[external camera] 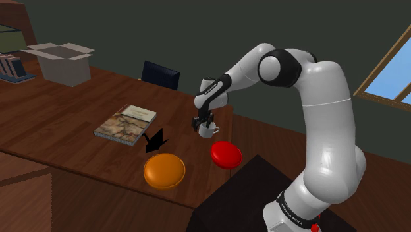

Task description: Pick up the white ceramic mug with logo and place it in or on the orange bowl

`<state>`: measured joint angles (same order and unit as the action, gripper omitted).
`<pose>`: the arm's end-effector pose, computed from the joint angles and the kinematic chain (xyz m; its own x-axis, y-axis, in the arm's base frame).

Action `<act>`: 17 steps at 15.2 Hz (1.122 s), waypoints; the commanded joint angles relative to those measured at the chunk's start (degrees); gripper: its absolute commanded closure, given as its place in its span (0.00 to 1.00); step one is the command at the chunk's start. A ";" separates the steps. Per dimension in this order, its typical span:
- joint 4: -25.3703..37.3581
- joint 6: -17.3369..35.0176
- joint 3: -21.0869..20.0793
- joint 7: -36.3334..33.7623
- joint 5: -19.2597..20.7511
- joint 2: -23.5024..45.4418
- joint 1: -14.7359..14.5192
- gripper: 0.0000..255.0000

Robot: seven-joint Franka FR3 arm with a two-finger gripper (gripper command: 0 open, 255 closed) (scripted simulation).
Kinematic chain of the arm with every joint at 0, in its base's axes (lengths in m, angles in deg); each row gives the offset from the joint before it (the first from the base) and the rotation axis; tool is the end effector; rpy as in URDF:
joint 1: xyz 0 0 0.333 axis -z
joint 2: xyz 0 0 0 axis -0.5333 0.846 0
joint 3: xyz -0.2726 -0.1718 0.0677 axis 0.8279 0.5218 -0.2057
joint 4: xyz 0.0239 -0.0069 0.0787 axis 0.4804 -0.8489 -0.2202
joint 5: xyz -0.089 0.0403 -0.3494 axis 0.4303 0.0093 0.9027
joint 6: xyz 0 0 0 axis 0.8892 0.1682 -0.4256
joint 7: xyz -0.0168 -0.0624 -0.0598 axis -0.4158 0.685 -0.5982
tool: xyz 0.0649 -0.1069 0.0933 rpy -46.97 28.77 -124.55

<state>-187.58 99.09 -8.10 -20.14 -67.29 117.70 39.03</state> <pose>0.5997 -0.1240 0.1219 0.9844 -0.1648 -0.0622 -0.1613 -0.9852 0.0581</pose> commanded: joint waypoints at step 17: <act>0.11 0.35 -0.03 -0.01 -0.02 0.44 0.01 1.00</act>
<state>-187.47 99.45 -8.13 -20.15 -67.31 118.14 39.04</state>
